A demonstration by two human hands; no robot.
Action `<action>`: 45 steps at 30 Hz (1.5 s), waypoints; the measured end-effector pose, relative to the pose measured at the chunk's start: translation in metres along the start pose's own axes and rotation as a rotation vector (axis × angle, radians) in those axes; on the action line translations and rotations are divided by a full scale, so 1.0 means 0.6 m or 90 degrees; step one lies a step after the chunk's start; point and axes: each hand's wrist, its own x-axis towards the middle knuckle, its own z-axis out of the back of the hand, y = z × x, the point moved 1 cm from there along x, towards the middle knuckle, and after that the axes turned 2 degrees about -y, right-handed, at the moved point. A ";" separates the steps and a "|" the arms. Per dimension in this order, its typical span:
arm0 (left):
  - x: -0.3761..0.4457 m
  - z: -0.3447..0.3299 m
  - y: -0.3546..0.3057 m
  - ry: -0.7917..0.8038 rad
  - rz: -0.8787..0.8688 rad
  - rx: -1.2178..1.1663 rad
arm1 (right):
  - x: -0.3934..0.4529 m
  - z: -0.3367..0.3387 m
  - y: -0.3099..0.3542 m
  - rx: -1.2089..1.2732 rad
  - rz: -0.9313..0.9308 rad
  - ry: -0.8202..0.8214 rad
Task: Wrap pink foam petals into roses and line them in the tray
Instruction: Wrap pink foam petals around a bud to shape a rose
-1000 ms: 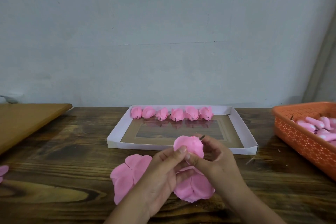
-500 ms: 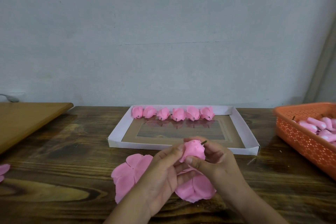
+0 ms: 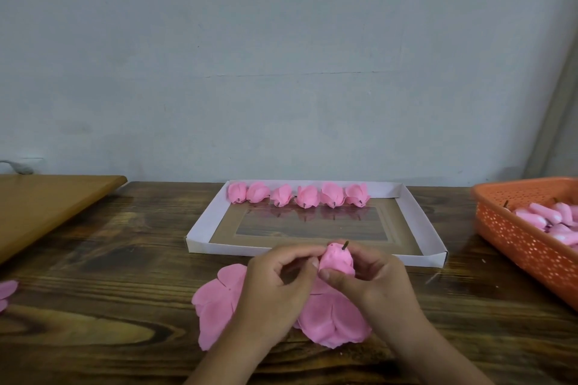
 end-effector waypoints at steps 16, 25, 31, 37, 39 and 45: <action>-0.007 -0.009 -0.005 0.079 0.061 -0.037 | -0.007 0.008 -0.020 -0.430 0.240 -0.015; -0.002 -0.009 -0.016 0.043 0.089 -0.124 | -0.004 0.003 -0.012 -0.229 0.111 -0.047; -0.001 -0.007 -0.010 -0.034 0.201 -0.216 | -0.002 0.001 -0.008 -0.001 0.072 0.020; -0.002 -0.006 -0.018 -0.014 0.196 -0.248 | 0.000 0.005 0.002 0.052 0.091 -0.020; -0.002 -0.006 -0.020 -0.004 0.194 -0.249 | 0.001 0.004 0.003 0.057 0.093 -0.028; -0.002 -0.007 -0.020 -0.004 0.175 -0.244 | 0.002 0.004 0.005 0.149 -0.004 -0.022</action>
